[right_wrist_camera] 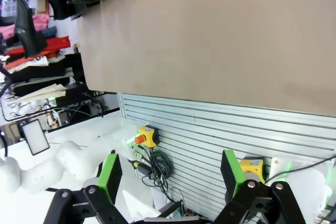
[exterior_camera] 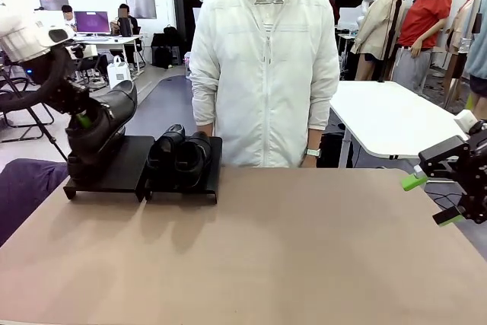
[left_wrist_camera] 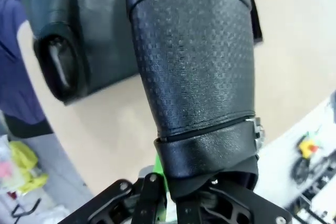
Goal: Organize the shoes by placing them on the stand.
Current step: Place the Shoe from the middle of the table onto the Shoes Stand.
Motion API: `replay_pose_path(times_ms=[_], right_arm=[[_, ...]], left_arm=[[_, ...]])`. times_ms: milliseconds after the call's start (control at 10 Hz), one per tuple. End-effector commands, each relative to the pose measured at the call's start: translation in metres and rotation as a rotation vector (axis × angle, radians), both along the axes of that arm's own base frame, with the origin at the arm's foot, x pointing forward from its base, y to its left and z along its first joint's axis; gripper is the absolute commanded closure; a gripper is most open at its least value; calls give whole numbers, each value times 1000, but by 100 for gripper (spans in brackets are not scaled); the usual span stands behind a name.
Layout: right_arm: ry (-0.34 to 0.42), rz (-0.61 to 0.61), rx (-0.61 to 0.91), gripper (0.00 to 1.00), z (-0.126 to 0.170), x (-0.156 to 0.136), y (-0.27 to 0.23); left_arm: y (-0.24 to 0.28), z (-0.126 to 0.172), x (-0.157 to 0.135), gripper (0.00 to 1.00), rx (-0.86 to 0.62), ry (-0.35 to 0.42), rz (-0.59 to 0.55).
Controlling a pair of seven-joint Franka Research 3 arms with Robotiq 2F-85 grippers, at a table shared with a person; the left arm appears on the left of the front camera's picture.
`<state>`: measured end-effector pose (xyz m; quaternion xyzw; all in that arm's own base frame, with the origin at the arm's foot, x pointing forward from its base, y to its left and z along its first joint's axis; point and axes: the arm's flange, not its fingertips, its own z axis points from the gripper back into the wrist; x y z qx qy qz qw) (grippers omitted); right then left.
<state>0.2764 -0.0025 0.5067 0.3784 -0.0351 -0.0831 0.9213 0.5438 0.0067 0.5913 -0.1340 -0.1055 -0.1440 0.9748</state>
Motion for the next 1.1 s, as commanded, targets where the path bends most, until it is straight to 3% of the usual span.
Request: replay_pose_path(times_ms=[0,100,300,400,600,800,1000], right_arm=[[-17,12,28,0,3,2,0],[-17,12,28,0,3,2,0],[-17,12,28,0,3,2,0],[-17,12,28,0,3,2,0],[-17,12,28,0,3,2,0],[-17,12,28,0,3,2,0],[-17,12,28,0,3,2,0]], left_arm=[[-5,11,1,100,-7,-4,82],[0,0,0,100,0,0,0],[0,0,0,100,0,0,0],[-2,-3,11,100,3,10,29],[11,-16,48,100,-14,-65,129],[19,-33,72,100,-36,-104,160],[19,-46,88,100,-41,-92,165]])
